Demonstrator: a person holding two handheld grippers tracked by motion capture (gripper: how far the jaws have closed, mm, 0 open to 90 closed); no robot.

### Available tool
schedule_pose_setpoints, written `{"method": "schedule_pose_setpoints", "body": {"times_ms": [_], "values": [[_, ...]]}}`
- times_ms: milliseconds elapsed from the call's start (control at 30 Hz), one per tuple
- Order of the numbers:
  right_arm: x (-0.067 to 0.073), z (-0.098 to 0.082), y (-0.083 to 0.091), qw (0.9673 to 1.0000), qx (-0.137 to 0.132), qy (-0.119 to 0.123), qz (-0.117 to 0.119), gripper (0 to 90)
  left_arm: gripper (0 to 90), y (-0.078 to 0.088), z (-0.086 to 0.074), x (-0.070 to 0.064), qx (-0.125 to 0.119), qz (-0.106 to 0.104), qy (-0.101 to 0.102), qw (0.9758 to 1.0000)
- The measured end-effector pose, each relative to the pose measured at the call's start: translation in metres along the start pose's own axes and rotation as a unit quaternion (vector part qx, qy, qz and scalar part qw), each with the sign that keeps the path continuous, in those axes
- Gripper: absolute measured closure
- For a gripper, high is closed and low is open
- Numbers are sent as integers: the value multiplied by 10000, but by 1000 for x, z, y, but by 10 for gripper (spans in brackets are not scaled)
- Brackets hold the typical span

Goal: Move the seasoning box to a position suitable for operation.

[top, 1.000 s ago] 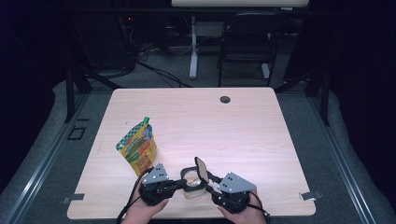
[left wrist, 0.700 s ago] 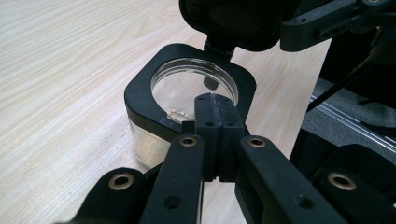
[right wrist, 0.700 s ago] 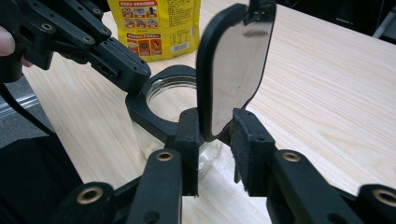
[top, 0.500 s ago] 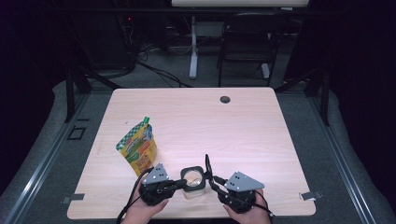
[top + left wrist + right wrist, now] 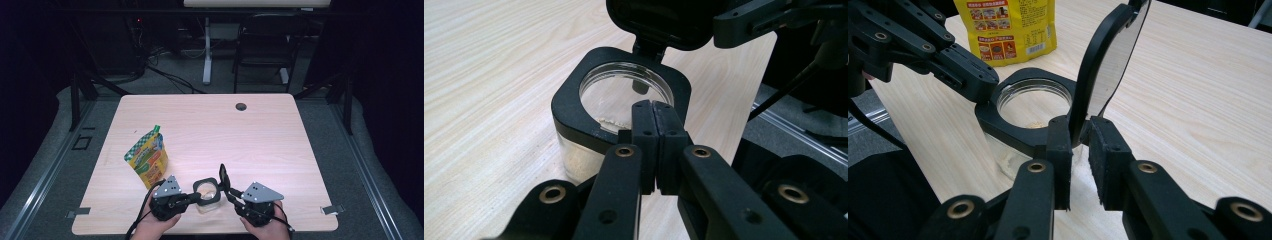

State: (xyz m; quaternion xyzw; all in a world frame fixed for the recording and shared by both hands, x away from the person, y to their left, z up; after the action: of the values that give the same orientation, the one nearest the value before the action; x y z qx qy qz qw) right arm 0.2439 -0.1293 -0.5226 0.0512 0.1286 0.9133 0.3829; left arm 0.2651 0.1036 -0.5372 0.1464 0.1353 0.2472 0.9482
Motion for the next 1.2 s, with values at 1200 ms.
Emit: {"method": "schedule_pose_setpoints", "body": {"times_ms": [1200], "values": [[-28, 1, -20, 9985, -102, -495, -202, 847, 591, 10, -15, 9, -59, 401, -13, 9992]]}}
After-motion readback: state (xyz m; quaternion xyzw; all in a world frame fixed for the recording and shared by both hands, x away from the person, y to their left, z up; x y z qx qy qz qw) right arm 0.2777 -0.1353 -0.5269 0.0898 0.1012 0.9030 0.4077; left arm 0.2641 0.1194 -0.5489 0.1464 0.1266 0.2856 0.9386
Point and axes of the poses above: each handheld gripper's, and its own axes: y roughly backward along the jaws, z roughly out of its top, x roughly to its left, the point moved 3 cm from there along -y, roughly forward along the jaws, and after that the axes turned 14 degrees about -x, right-handed, at the moved point
